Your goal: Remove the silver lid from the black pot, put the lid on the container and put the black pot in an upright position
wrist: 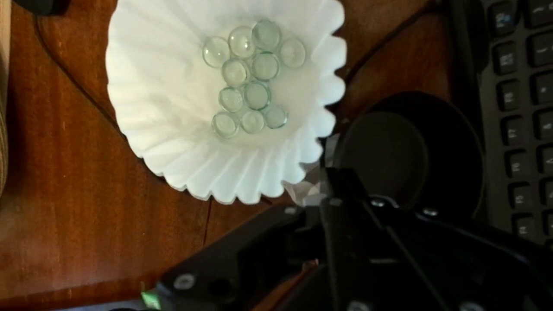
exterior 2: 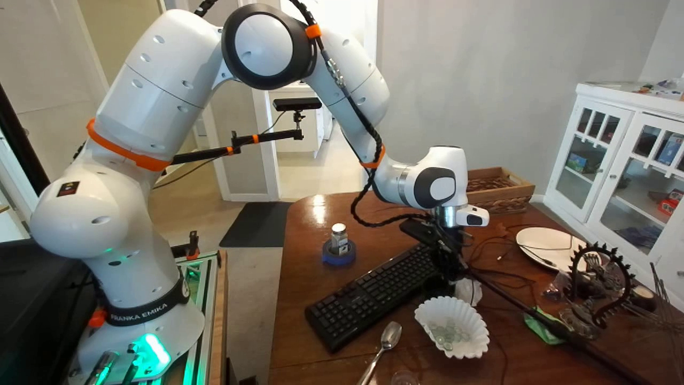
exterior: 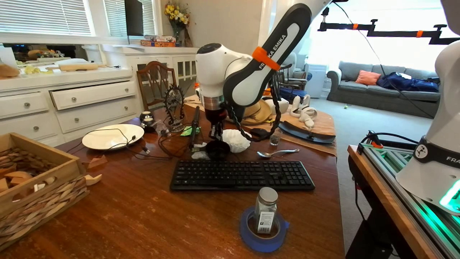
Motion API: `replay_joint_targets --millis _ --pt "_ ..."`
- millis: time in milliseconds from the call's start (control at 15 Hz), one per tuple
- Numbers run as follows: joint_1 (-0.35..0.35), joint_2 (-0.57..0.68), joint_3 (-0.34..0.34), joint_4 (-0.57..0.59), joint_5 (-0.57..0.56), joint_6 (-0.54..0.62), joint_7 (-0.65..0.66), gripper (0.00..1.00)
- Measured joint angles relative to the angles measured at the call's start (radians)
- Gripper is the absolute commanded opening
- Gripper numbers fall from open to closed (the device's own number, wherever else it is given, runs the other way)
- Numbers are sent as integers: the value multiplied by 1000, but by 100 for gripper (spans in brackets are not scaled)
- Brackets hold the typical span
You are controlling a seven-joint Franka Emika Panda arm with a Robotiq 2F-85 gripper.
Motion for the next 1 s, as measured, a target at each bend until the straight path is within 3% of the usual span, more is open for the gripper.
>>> replay_joint_targets --millis 533,1000 --pt "-12 -29 39 11 29 10 -42 1" --pt "-128 -67 262 -8 276 25 -341 1"
